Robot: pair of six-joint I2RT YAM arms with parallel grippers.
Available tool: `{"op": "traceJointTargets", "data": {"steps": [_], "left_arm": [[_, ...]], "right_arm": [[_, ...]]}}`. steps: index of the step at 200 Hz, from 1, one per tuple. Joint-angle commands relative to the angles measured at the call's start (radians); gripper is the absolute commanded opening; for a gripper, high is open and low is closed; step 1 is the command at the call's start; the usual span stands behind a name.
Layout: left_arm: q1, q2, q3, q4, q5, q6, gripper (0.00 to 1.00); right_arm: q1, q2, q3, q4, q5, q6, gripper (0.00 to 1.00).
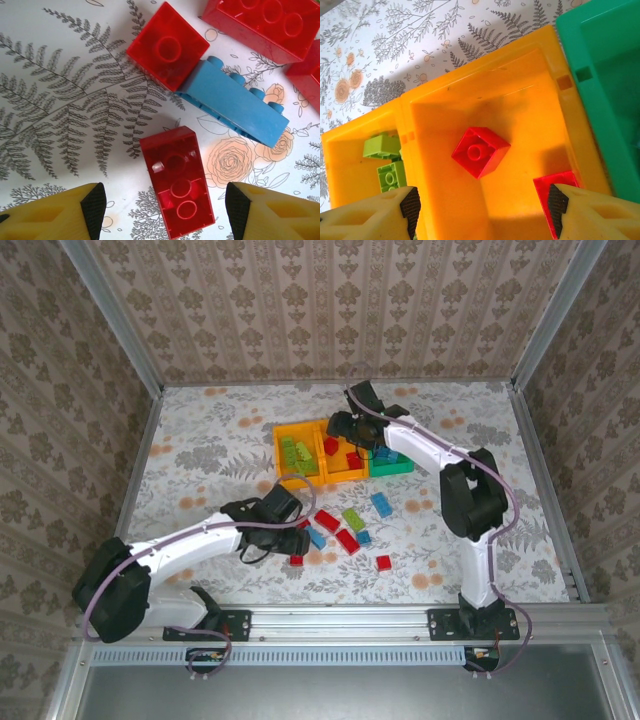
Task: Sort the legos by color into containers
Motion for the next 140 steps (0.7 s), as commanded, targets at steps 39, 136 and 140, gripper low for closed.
{"op": "traceJointTargets", "data": {"steps": [39, 136, 140], "left_arm": [[-0.043, 0.076, 0.0, -0.027, 0.026, -0.051, 0.64], [-0.058, 0.175, 0.089, -0.059, -0.062, -0.012, 0.28], [-0.058, 0.166, 0.097, -0.067, -0.072, -0.006, 0.27]], "right_arm": [[-0.019, -0.181, -0.123, -0.034, 0.078, -0.07, 0.75], [-0.034, -0.358, -0.326, -0.086, 0.18, -0.12, 0.79], [-0.034, -0.368, -0.341, -0.09, 0.181, -0.12, 0.79]]}}
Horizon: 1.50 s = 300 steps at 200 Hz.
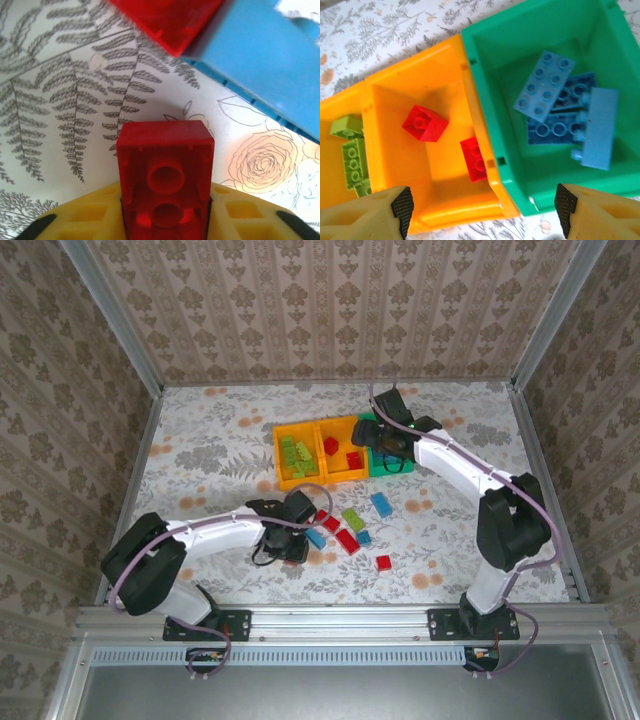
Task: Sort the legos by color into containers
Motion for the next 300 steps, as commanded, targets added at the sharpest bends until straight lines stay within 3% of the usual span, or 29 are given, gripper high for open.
{"op": "traceJointTargets", "data": {"steps": [1, 35, 76, 129, 192, 275, 300], "left_arm": [[-0.004, -0.033, 0.048, -0.043, -0.061, 0.015, 0.26], [0.034, -0.104, 0.134, -0.112, -0.113, 0.063, 0.25], [0.147, -0.113, 0.29, -0.083, -0.122, 0.168, 0.25], [0.234, 0.165, 0.632, 0.07, 0.028, 0.294, 0.24], [0.281, 0.473, 0.918, 0.095, 0.156, 0.319, 0.24], [0.287, 0.626, 1.018, 0.102, 0.209, 0.297, 0.25], [0.287, 0.643, 1.027, 0.101, 0.214, 0.29, 0.33]], "right_arm": [[-0.002, -0.075, -0.066, -0.056, 0.057, -0.032, 0.79], [0.019, -0.196, -0.239, -0.051, 0.042, -0.048, 0.79], [0.123, -0.333, -0.439, -0.126, 0.075, 0.063, 0.79], [0.275, -0.427, -0.646, -0.077, 0.055, 0.172, 0.79], [0.402, -0.383, -0.68, -0.099, 0.057, 0.22, 0.79], [0.47, -0.314, -0.694, -0.154, 0.016, 0.285, 0.73], [0.471, -0.314, -0.71, -0.141, 0.016, 0.295, 0.71]]}}
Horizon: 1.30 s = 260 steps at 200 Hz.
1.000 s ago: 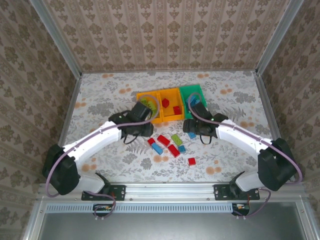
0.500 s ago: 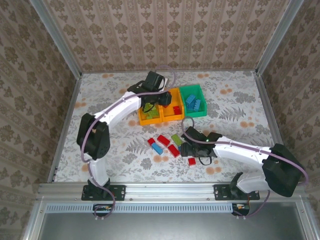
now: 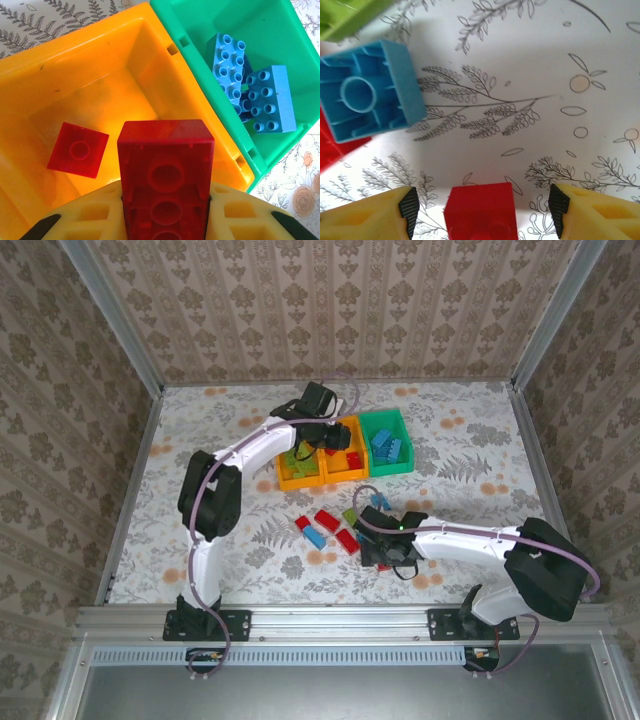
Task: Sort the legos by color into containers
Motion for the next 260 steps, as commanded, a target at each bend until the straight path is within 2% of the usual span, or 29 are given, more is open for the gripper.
{"op": "traceJointTargets", "data": {"steps": [1, 42, 100, 130, 150, 179, 207, 226, 260], "left_arm": [[0.004, 0.018, 0.037, 0.0, 0.025, -0.002, 0.34], [0.003, 0.001, 0.021, -0.003, 0.015, -0.006, 0.47], [0.003, -0.088, -0.039, 0.023, -0.026, -0.006, 0.73], [0.004, -0.172, -0.116, 0.055, -0.071, -0.005, 0.88], [0.01, -0.233, -0.182, 0.083, -0.104, -0.01, 0.99], [0.025, -0.32, -0.283, 0.104, -0.147, -0.017, 1.0], [0.039, -0.397, -0.392, 0.099, -0.186, -0.014, 1.0], [0.042, -0.437, -0.462, 0.088, -0.197, -0.018, 1.0], [0.043, -0.504, -0.58, 0.094, -0.214, -0.041, 1.0]], "right_arm": [[0.005, 0.001, -0.023, -0.032, -0.011, 0.037, 0.71], [0.005, 0.049, -0.018, -0.007, -0.019, 0.032, 0.6], [0.004, 0.039, 0.009, -0.034, -0.015, 0.032, 0.3], [-0.004, -0.061, 0.046, -0.069, 0.023, 0.015, 0.26], [-0.044, -0.111, 0.077, -0.067, 0.017, -0.006, 0.26], [-0.133, -0.133, 0.137, -0.002, -0.019, -0.066, 0.26], [-0.263, -0.069, 0.228, 0.131, -0.098, -0.118, 0.25], [-0.33, 0.052, 0.349, 0.186, -0.149, -0.155, 0.25], [-0.406, 0.313, 0.637, 0.169, -0.225, -0.188, 0.25]]}}
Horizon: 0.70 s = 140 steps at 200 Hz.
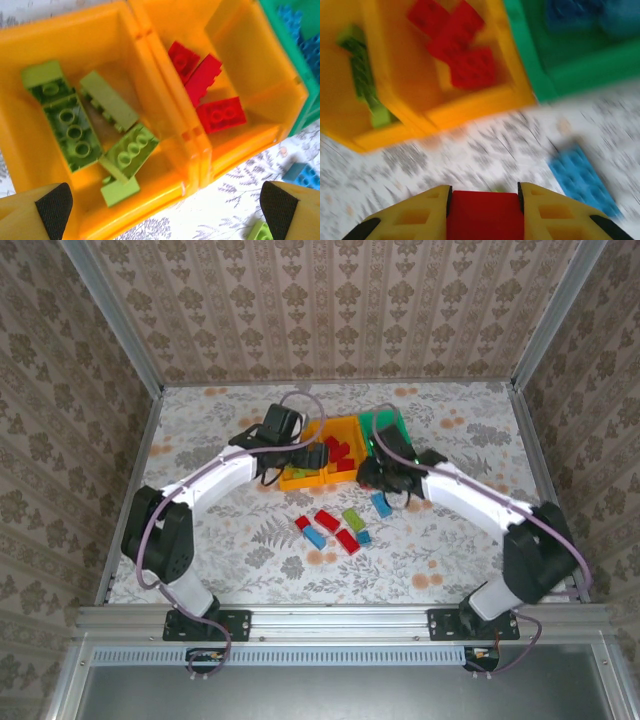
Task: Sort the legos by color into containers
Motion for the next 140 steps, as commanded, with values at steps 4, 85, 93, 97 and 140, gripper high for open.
{"op": "traceJointTargets", "data": {"steps": [4, 85, 93, 97, 140], "left_arm": [[0.004, -0.069, -0.071, -0.009, -0.034, -0.027, 1.0], [0.002, -0.154, -0.231, -0.024, -0.014, -0.051, 1.0], [0.001, -0.158, -0.245, -0.023, -0.014, -0.056, 1.0], [0.001, -0.16, -0.25, -0.022, -0.013, -0.058, 1.0], [-0.011, -0.181, -0.296, -0.014, -0.009, -0.073, 1.0]], "right_arm": [[-0.043, 0.172, 0.188, 0.032, -0.098, -0.049, 0.25], [-0.114, 0.502, 0.575, -0.054, -0.082, -0.054, 0.27], [-0.118, 0.519, 0.593, -0.063, -0.082, -0.056, 0.28], [-0.117, 0.523, 0.6, -0.067, -0.082, -0.058, 0.28], [-0.118, 0.548, 0.615, -0.08, -0.088, -0.067, 0.44]]}}
